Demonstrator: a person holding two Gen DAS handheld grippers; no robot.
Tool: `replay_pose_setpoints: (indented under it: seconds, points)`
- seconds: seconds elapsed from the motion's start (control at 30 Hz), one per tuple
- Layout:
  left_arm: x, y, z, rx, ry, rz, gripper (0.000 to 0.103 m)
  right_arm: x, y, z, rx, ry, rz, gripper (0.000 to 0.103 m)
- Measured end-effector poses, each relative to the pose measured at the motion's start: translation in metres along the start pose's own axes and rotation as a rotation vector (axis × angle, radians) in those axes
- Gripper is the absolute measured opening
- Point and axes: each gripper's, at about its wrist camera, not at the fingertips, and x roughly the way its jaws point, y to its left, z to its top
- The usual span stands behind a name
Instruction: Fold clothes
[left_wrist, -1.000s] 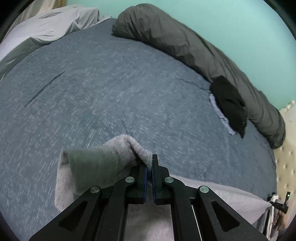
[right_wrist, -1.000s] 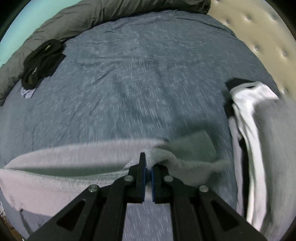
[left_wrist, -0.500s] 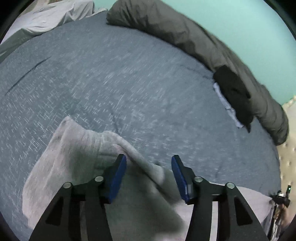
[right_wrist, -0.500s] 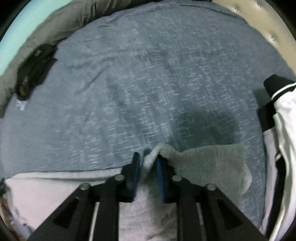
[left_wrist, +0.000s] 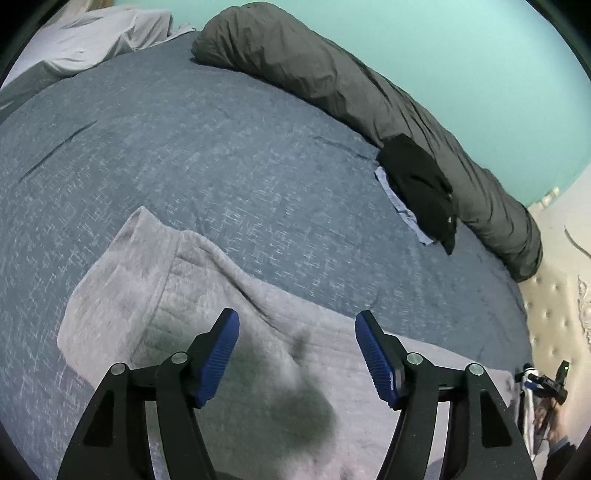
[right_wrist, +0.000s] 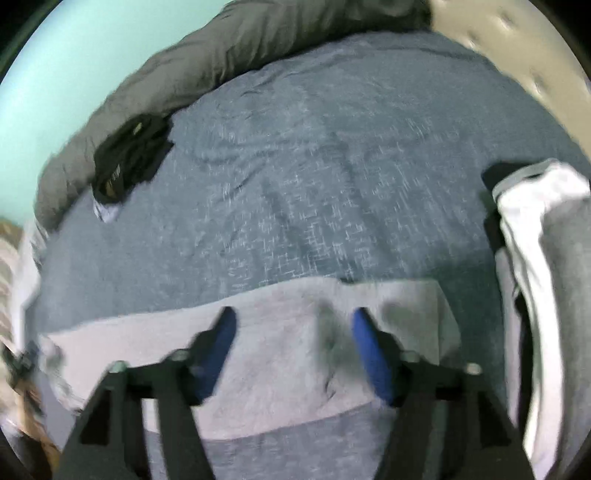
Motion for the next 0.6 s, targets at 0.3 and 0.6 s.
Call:
replay_pose_setpoints:
  seconds: [0.3, 0.6]
  points:
    - [-0.017, -0.034, -0.042, 0.074, -0.049, -0.007, 0.070, -0.012, -0.024, -0.029, 0.020, -0.087, -0.043, 0.068]
    - [-0.011, -0.054, -0.120, 0.077, -0.055, -0.062, 0.070, 0.014, -0.033, -0.062, 0.030, -0.109, -0.001, 0.065]
